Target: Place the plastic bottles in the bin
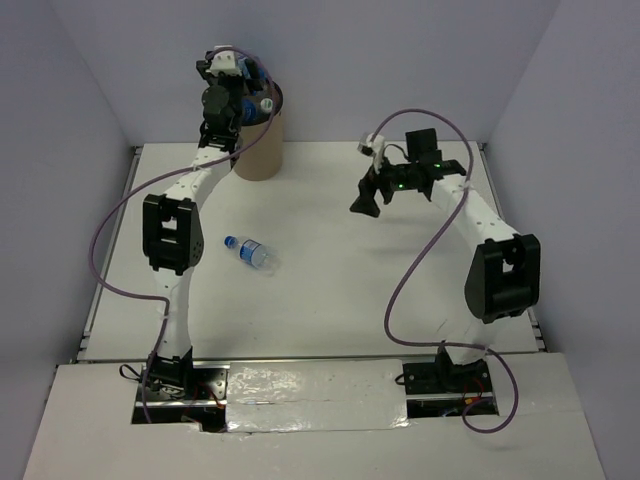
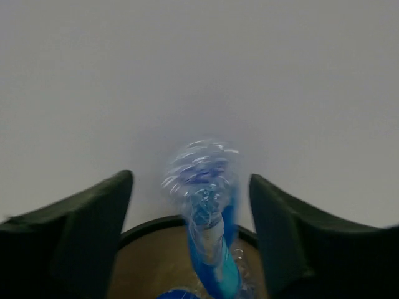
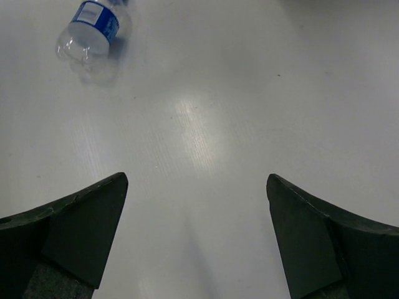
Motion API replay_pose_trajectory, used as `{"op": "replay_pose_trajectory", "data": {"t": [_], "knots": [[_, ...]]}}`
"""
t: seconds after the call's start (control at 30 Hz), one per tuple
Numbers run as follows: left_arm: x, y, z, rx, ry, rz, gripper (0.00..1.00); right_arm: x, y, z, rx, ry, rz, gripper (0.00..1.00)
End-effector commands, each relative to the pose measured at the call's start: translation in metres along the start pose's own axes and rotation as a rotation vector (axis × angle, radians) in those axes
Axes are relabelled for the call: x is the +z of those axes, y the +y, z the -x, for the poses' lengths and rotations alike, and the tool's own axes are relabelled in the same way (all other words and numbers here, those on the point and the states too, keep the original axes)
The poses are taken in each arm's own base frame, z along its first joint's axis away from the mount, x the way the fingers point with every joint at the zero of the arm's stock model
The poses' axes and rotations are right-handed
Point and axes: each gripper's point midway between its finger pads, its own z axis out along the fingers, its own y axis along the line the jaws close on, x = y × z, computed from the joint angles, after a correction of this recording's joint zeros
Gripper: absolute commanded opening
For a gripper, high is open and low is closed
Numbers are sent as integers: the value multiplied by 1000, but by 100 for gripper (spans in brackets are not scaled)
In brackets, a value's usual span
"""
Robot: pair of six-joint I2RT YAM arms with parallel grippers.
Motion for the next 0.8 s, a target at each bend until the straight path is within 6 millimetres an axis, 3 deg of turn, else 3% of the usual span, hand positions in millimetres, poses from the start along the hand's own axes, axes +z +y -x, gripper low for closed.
{"op": "replay_pose_trajectory", "data": {"t": [0.0,0.13,0.27,0.4,0.43,0.57,0.6,0.63,0.7,0.77], "knots": [[-2,-18,37,24,-83,-85,93,33,33,-7,-138,76,97,100],[-6,-24,43,35,-63,-126,99,62,65,-10,-252,116,147,100],[-16,-24,63,30,-76,-134,99,78,91,8,-330,100,174,100],[-28,-21,109,27,-139,-126,99,97,120,35,-354,30,166,100],[-34,-18,131,26,-160,-123,100,105,140,34,-343,33,193,100],[-55,-12,182,15,-187,-112,99,139,185,36,-227,83,199,100],[-61,-10,189,-3,-179,-104,99,147,177,41,-223,84,113,100],[-73,-6,206,-14,-183,-96,99,159,182,41,-163,82,69,100],[-85,1,216,-37,-165,-72,99,173,165,64,-156,41,-70,100],[-106,16,222,-77,-133,-10,99,193,166,52,-105,92,-74,100]]}}
